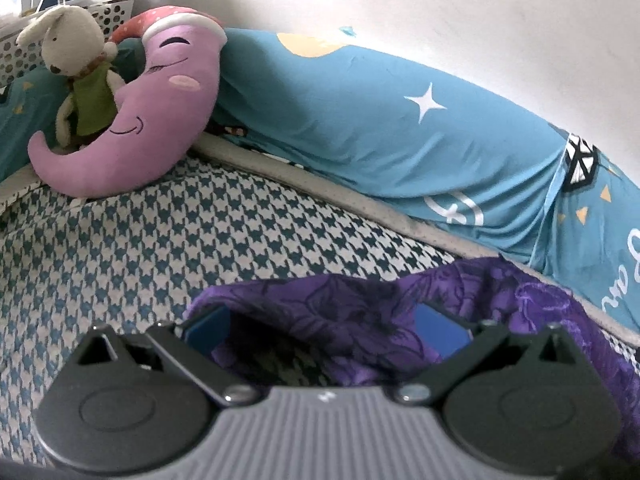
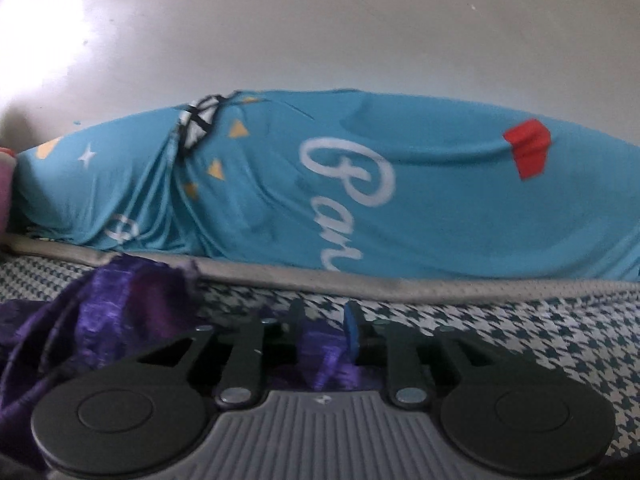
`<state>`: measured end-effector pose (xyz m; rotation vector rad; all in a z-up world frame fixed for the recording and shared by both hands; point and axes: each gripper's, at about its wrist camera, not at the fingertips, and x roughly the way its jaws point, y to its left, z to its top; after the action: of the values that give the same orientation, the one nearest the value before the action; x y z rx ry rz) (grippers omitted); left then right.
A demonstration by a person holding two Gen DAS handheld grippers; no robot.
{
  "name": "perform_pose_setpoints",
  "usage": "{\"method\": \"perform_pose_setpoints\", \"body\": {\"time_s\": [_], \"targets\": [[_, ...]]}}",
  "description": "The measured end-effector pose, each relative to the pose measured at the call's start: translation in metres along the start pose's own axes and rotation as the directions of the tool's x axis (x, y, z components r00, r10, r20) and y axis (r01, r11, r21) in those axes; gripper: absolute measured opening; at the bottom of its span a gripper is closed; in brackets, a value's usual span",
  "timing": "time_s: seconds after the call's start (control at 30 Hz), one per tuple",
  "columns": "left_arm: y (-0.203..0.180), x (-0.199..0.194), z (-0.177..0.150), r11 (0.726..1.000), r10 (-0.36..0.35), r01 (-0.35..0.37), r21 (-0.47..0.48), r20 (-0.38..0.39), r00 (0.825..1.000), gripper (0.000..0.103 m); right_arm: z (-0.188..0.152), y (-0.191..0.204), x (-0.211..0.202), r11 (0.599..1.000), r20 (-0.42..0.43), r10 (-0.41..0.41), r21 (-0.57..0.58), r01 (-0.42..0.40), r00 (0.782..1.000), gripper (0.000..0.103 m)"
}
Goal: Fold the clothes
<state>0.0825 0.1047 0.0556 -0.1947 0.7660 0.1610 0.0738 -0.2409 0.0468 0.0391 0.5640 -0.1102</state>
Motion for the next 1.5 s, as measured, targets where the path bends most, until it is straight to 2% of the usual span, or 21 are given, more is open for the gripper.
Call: {"method": "perform_pose_setpoints", "body": {"time_s": [0.2,0.37,0.43,0.47,0.5,0.57,0.6,0.67,0.77,0.83,0.87,0.9,0.97,1.0,1.1,1.2,1.4,1.5], "targets": [[-0.003,0.005,-0.003,1.000,-0.007,0.008,0.011,-0.012,1.000,0.103,-0.009,-0.004,0.014,0.999,-0.037,0.041,0.015,-0.040,0.999,0.050],[-0.004,0.007,-0.004,1.000,-0.010,0.010,0.020,-0.018,1.000,0.103,-0.017,0.007,0.030,0.999,-0.075,0.032,-0.024,-0.034,0.997,0.052],[-0.003,0.009,-0.005,1.000,-0.007,0.007,0.024,-0.024,1.000,0.103,-0.021,0.012,0.035,0.999,-0.079,0.007,-0.043,-0.011,0.997,0.046],[-0.002,0.010,-0.005,1.000,-0.005,0.005,0.025,-0.026,1.000,0.103,-0.022,0.014,0.036,0.998,-0.071,-0.004,-0.057,0.000,0.997,0.037],[-0.002,0.011,-0.005,1.000,-0.003,0.003,0.027,-0.029,1.000,0.103,-0.023,0.016,0.036,0.997,-0.063,-0.016,-0.071,0.011,0.998,0.022],[-0.001,0.012,-0.005,1.000,0.001,0.000,0.028,-0.031,1.000,0.103,-0.022,0.016,0.037,0.997,-0.042,-0.037,-0.070,0.035,0.998,0.009],[0.000,0.012,-0.005,1.000,0.002,-0.001,0.027,-0.031,1.000,0.103,-0.021,0.014,0.036,0.997,-0.023,-0.053,-0.054,0.052,0.998,0.007],[0.001,0.013,-0.004,1.000,0.004,-0.003,0.024,-0.030,1.000,0.103,-0.016,0.005,0.031,0.991,0.058,-0.137,0.022,0.136,0.989,0.007],[0.007,0.013,0.000,1.000,0.011,-0.011,0.017,-0.026,1.000,0.103,-0.004,-0.010,0.021,0.961,0.145,-0.247,0.166,0.223,0.958,0.007],[0.011,0.014,0.004,1.000,0.015,-0.014,0.007,-0.030,0.999,0.103,-0.004,-0.013,0.025,0.955,0.125,-0.251,0.196,0.225,0.960,0.007],[0.013,0.015,0.006,1.000,0.014,-0.013,0.005,-0.039,0.999,0.103,-0.005,-0.013,0.029,0.952,0.104,-0.258,0.197,0.234,0.960,0.009],[0.016,0.015,0.009,1.000,0.011,-0.011,0.002,-0.047,0.999,0.103,-0.005,-0.013,0.031,0.949,0.087,-0.265,0.203,0.243,0.960,0.017],[0.021,0.015,0.013,1.000,0.002,-0.002,-0.007,-0.057,0.998,0.103,-0.006,-0.014,0.027,0.938,0.087,-0.276,0.242,0.249,0.957,0.028],[0.024,0.015,0.015,1.000,-0.006,0.005,-0.013,-0.059,0.998,0.103,-0.005,-0.013,0.023,0.936,0.099,-0.276,0.251,0.245,0.956,0.030],[0.032,0.013,0.022,1.000,-0.005,0.004,-0.005,-0.063,0.998,0.103,0.000,-0.009,0.009,0.937,0.122,-0.287,0.241,0.252,0.950,0.031],[0.041,0.012,0.027,1.000,0.005,-0.005,-0.001,-0.055,0.998,0.103,-0.001,-0.002,-0.004,0.942,0.115,-0.259,0.251,0.225,0.959,0.033],[0.061,0.014,0.029,1.000,-0.009,0.006,-0.022,-0.108,0.994,0.103,-0.007,0.018,-0.031,0.948,0.095,-0.201,0.268,0.169,0.975,0.039],[0.070,0.010,0.025,1.000,-0.017,0.015,-0.015,-0.124,0.992,0.103,-0.009,0.030,-0.054,0.950,0.105,-0.145,0.291,0.109,0.984,0.040]]}}
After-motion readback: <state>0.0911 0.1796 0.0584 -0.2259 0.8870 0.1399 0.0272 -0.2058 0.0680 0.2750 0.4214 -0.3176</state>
